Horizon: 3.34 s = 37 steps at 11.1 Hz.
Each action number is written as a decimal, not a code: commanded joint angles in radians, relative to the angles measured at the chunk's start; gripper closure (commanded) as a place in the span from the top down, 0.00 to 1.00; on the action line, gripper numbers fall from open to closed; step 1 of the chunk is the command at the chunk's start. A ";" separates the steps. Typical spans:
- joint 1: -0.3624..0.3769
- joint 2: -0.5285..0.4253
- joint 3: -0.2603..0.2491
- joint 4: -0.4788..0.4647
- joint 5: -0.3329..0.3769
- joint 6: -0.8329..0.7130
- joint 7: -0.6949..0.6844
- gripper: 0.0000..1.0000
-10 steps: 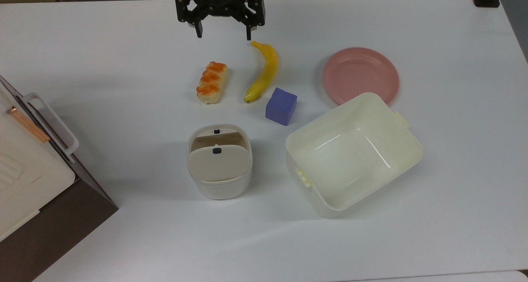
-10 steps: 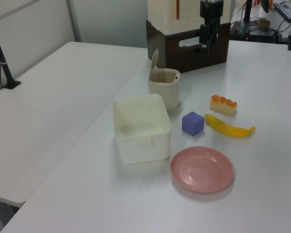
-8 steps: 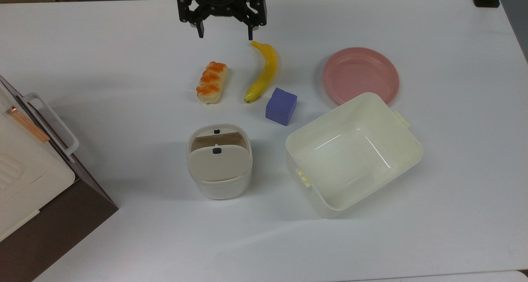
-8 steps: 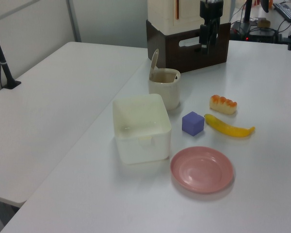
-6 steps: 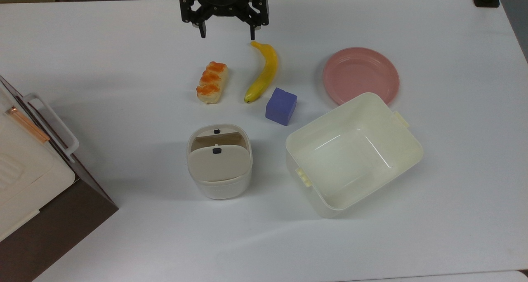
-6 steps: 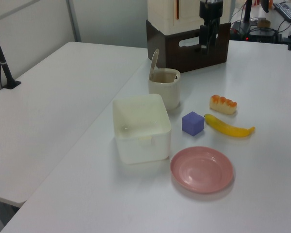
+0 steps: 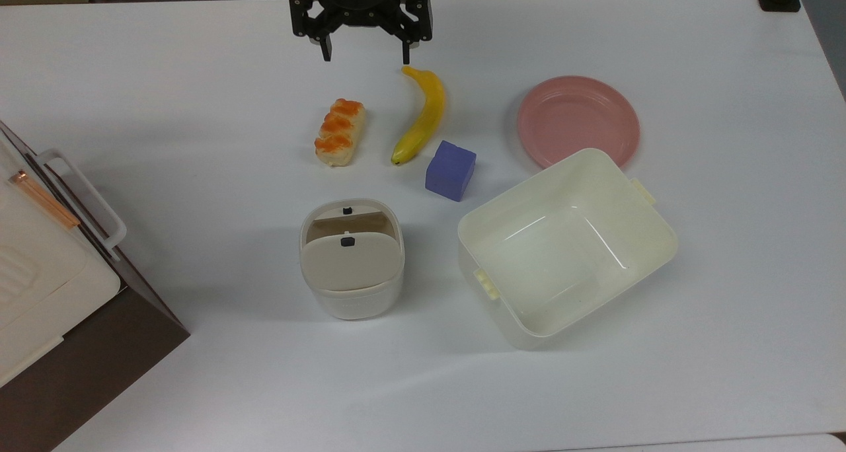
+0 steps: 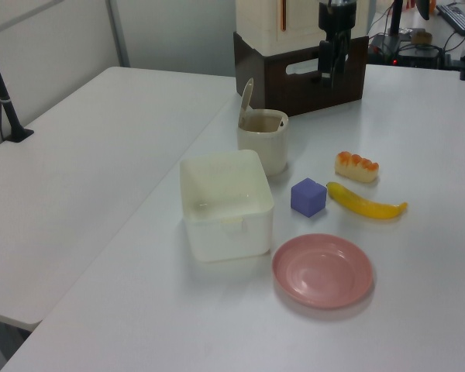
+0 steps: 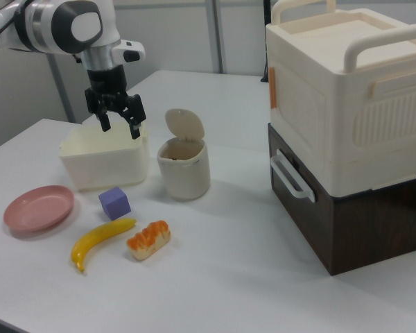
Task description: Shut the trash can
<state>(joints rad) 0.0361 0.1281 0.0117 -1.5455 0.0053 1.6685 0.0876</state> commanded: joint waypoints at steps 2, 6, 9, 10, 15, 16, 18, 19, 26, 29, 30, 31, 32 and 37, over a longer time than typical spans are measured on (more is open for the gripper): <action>0.005 -0.021 -0.006 -0.018 0.007 -0.001 -0.026 1.00; -0.001 -0.028 -0.016 -0.007 0.009 -0.001 -0.040 1.00; -0.001 -0.031 -0.016 -0.007 0.009 -0.001 -0.049 0.99; -0.002 -0.031 -0.016 -0.007 0.010 -0.001 -0.060 0.97; 0.001 0.008 -0.015 -0.008 0.062 0.193 -0.112 0.00; 0.001 0.022 -0.016 -0.007 0.068 0.285 -0.115 0.00; 0.004 0.050 -0.016 -0.007 0.062 0.512 -0.112 0.00; 0.002 0.083 -0.016 -0.002 0.058 0.619 -0.105 0.00; -0.010 0.352 -0.042 0.173 0.035 0.892 -0.111 0.00; -0.012 0.315 -0.042 0.134 0.018 0.589 -0.194 0.00; -0.009 0.311 -0.042 0.133 0.022 0.506 -0.233 0.00; -0.004 0.314 -0.042 0.124 0.022 0.499 -0.235 0.00; -0.001 0.318 -0.042 0.099 0.021 0.499 -0.239 0.00; 0.014 0.366 -0.041 0.050 0.008 0.513 -0.239 0.00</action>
<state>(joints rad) 0.0248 0.4787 -0.0170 -1.4476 0.0185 2.1844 -0.1363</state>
